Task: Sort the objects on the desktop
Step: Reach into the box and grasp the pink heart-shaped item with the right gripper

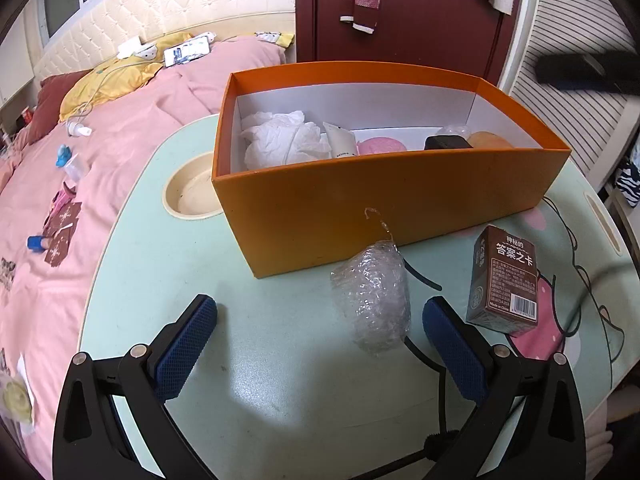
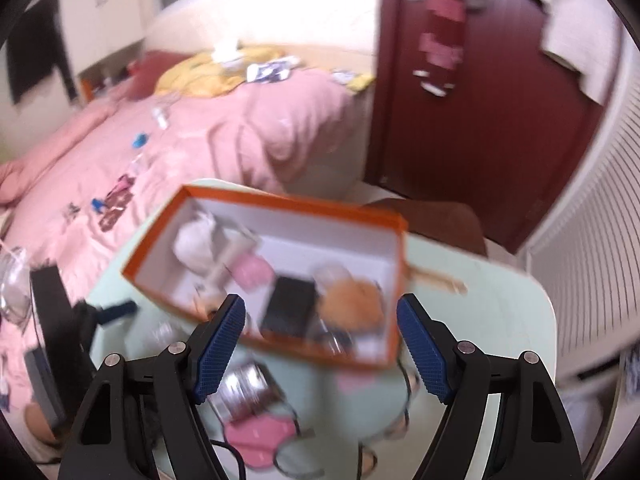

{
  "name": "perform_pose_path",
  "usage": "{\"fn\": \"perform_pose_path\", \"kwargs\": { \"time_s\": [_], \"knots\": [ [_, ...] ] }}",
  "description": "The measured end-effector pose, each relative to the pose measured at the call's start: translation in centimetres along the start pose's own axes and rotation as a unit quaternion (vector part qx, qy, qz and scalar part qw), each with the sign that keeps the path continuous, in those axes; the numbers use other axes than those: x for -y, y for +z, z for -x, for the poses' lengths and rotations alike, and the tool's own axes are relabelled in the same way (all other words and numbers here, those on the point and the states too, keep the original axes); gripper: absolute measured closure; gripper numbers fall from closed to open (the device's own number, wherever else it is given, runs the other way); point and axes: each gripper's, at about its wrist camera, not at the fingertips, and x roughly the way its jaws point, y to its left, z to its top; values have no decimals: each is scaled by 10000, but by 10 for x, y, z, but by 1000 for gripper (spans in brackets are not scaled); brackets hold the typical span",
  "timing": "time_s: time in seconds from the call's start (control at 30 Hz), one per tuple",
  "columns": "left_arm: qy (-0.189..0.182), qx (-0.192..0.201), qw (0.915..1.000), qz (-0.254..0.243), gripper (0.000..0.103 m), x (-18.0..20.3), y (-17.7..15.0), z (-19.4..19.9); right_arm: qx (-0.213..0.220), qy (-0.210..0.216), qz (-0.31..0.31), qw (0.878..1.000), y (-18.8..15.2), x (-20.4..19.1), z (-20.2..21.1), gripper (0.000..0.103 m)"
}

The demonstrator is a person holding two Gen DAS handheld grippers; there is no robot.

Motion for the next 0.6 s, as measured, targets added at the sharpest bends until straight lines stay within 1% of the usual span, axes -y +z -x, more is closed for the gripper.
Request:
{"fn": "perform_pose_path", "kwargs": {
  "time_s": [0.07,0.1,0.2,0.23,0.33,0.43,0.47,0.53,0.57,0.6],
  "knots": [
    [-2,0,10000,1,0,0,0,0,-463,388,202,9980,24,-6,-24,24],
    [-3,1,10000,1,0,0,0,0,-717,571,296,9953,34,-9,-37,29],
    [-1,5,10000,13,0,1,0,0,-1407,715,696,9850,49,-19,-77,40],
    [1,4,10000,14,0,1,0,0,-1613,751,824,9806,53,-23,-89,41],
    [6,2,10000,19,0,2,1,1,-1917,712,1127,9724,53,-31,-114,42],
    [11,1,10000,25,0,3,1,2,-2254,871,1207,9628,52,-39,-132,42],
    [14,1,10000,28,0,4,1,2,-2301,893,1227,9612,52,-41,-135,42],
    [18,-1,10000,34,0,4,1,2,-2417,779,1313,9583,52,-43,-142,48],
    [18,-10,10000,38,0,5,1,2,-2474,715,1364,9566,52,-44,-146,60],
    [18,-14,10000,41,0,5,1,2,-2474,677,1416,9561,51,-45,-147,65]
  ]
}}
